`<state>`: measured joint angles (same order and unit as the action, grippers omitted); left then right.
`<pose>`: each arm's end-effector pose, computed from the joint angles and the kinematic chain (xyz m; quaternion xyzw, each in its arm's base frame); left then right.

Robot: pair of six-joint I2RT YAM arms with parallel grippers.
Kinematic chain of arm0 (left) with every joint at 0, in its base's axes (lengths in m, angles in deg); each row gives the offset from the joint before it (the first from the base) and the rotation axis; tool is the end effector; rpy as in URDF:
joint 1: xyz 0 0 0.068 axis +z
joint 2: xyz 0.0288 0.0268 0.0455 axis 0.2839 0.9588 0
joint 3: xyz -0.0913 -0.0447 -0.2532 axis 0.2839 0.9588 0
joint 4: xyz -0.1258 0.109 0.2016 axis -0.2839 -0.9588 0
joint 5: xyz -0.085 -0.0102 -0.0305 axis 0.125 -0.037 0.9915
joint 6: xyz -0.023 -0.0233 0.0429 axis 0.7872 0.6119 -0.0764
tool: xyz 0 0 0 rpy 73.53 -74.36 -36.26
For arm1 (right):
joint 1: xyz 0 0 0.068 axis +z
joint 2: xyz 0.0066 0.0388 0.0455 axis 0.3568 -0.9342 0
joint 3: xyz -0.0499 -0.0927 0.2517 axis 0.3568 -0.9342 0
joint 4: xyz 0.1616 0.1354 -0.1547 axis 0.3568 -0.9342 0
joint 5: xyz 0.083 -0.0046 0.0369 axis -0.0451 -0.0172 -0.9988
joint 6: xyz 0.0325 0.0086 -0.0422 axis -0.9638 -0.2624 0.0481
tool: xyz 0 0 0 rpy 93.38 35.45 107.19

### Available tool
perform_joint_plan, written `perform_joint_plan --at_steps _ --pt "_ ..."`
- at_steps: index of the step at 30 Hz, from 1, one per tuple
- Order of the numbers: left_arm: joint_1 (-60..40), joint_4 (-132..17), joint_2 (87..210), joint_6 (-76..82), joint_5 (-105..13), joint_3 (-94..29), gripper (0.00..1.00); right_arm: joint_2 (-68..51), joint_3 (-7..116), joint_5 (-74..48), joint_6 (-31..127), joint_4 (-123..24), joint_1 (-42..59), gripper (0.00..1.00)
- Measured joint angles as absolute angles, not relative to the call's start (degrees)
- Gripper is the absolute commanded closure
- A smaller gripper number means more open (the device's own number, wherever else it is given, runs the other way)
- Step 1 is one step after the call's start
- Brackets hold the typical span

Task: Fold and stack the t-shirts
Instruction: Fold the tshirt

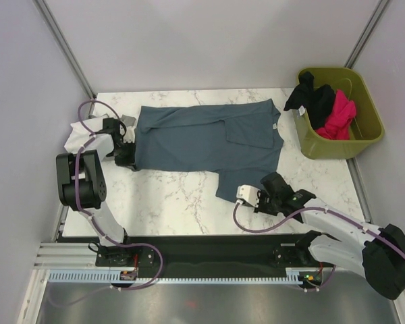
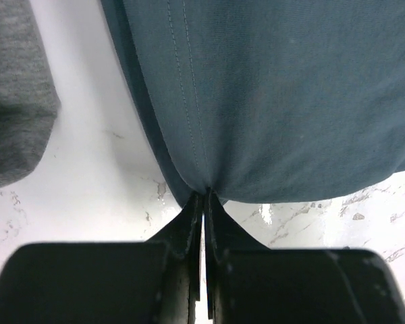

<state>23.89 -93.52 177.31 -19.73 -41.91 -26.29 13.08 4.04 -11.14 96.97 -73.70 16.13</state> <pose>0.3448 0.0371 0.1635 0.0456 0.9812 -0.0791 0.1699 0.1394 0.1094 0.1573 -0.6240 0.7341 0.0341 0.2658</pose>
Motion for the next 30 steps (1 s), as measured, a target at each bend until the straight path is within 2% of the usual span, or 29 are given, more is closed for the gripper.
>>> perform_joint_plan --at_steps 6,15,23,30 --pt "23.9 -97.3 174.2 -20.6 -42.0 -28.4 0.98 13.2 12.8 -9.9 93.0 -75.3 8.7 1.00" --pt "23.9 -103.0 172.1 -23.1 -41.5 -41.9 0.98 9.6 29.6 -9.6 91.2 -71.8 3.2 1.00" --pt "23.9 -108.2 181.3 -23.6 -39.9 -57.0 0.98 0.4 35.0 -8.1 91.2 -68.0 1.2 1.00" --pt "23.9 -113.6 191.9 -23.6 -38.3 -71.4 0.98 -12.1 49.2 -7.8 90.9 -62.9 -3.7 1.00"
